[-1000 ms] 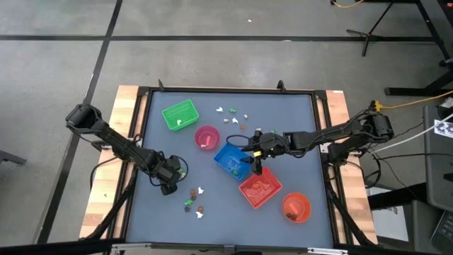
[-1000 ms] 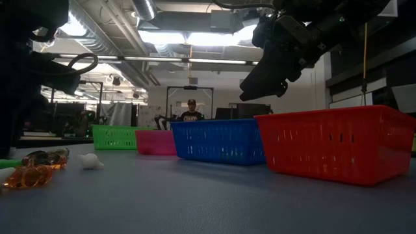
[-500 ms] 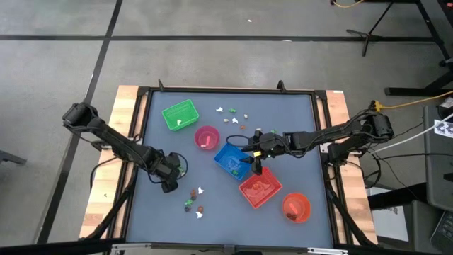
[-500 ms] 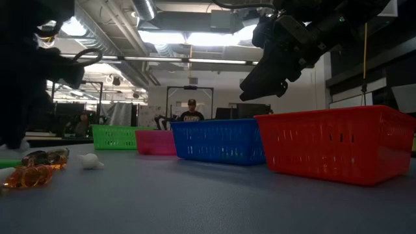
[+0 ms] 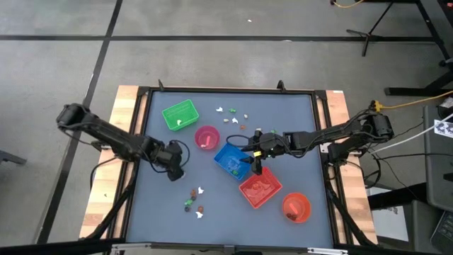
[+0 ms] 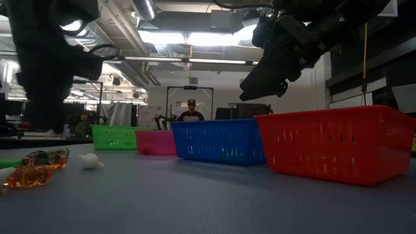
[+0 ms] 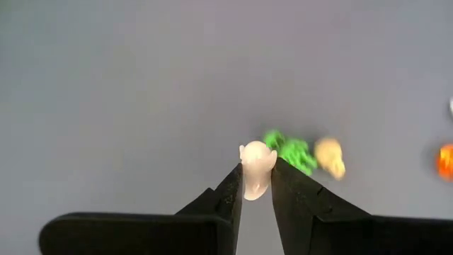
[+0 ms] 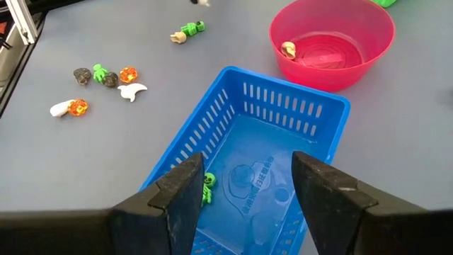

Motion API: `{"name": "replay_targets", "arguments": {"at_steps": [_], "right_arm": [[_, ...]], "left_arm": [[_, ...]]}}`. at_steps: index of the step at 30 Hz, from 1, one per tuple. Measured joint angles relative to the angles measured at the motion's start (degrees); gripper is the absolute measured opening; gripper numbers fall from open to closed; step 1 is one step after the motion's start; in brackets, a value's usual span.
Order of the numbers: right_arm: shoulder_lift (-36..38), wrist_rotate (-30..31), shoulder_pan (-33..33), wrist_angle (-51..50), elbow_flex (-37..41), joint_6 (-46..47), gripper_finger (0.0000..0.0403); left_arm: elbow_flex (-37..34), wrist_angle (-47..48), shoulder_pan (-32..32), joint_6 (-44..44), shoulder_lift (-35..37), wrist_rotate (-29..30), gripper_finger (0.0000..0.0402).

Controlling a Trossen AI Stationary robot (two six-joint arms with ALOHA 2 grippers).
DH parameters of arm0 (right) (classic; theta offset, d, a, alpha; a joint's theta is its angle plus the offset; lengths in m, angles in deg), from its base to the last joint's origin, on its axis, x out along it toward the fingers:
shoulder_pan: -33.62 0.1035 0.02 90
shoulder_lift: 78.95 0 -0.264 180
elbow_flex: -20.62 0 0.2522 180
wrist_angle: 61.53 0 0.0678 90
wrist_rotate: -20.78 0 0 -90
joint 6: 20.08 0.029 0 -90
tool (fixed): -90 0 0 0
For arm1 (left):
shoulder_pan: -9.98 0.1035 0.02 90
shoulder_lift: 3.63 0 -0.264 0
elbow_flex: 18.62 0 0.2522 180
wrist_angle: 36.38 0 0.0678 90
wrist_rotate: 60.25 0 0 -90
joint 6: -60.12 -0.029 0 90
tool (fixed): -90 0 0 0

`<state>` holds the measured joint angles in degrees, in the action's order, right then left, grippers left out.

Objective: Sort Halloween decoration
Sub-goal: Put the white ghost toy into the green bin

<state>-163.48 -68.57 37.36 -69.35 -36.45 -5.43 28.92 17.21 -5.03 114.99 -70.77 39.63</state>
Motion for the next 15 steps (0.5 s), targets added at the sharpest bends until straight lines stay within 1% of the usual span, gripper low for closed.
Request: {"name": "replay_targets", "arguments": {"at_steps": [4,6,11,15], "right_arm": [[0.0,0.0,0.0,0.0,0.0,0.0,0.0214],[0.0,0.0,0.0,0.0,0.0,0.0,0.0214],[0.0,0.0,0.0,0.0,0.0,0.0,0.0214],[0.0,0.0,0.0,0.0,0.0,0.0,0.0214]], "left_arm": [[0.0,0.0,3.0,-0.3,2.4,4.5,0.0055],[0.0,-0.4,4.6,-2.0,3.8,7.3,0.0055],[0.0,-4.2,8.3,-8.1,6.8,15.6,0.0055],[0.0,-8.5,11.3,-15.8,8.6,22.7,0.0055]]}}
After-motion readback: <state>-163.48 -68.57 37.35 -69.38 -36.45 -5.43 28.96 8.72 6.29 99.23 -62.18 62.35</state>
